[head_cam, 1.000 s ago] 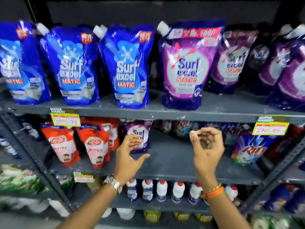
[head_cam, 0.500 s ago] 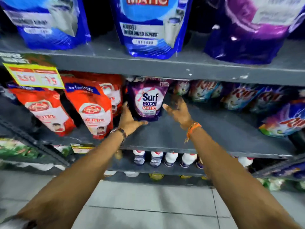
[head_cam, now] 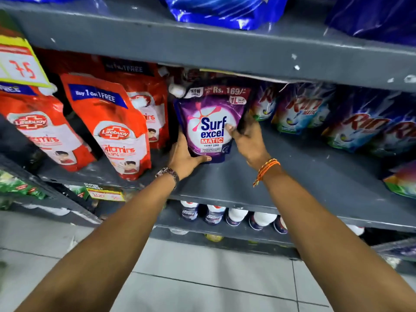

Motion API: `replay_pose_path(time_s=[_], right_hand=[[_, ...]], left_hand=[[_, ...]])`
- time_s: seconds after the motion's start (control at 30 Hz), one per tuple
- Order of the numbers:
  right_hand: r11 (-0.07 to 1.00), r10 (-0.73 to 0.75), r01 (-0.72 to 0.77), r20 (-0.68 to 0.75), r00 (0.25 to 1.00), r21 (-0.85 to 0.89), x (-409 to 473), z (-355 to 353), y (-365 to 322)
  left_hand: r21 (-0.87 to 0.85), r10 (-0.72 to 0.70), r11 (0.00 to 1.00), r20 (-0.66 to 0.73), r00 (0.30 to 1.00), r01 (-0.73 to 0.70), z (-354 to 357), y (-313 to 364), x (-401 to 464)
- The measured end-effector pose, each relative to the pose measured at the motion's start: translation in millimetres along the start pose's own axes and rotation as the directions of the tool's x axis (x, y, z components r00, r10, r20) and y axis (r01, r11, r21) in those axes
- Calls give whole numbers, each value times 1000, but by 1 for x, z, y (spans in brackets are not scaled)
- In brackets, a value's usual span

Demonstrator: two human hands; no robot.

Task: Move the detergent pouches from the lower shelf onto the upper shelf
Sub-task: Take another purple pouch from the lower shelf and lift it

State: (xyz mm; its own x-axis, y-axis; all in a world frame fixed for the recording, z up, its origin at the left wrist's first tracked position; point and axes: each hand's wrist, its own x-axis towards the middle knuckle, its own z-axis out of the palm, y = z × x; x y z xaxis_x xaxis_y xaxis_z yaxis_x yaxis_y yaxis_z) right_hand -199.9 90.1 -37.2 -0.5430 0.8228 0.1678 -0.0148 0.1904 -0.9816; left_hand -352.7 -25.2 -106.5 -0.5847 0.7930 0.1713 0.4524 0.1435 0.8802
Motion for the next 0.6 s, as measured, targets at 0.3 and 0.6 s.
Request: replay_pose_path(time_s=[0.3, 0.6], right_hand=[[1000, -23, 23, 7, 1000, -3, -79, -23, -12], [996, -56, 57, -17, 998, 74, -216, -104, -82]], left_hand=[[-19, -51, 999, -26, 998, 50, 9, 34, -97], [-50, -7, 999, 28, 1000, 8, 21, 134, -223]])
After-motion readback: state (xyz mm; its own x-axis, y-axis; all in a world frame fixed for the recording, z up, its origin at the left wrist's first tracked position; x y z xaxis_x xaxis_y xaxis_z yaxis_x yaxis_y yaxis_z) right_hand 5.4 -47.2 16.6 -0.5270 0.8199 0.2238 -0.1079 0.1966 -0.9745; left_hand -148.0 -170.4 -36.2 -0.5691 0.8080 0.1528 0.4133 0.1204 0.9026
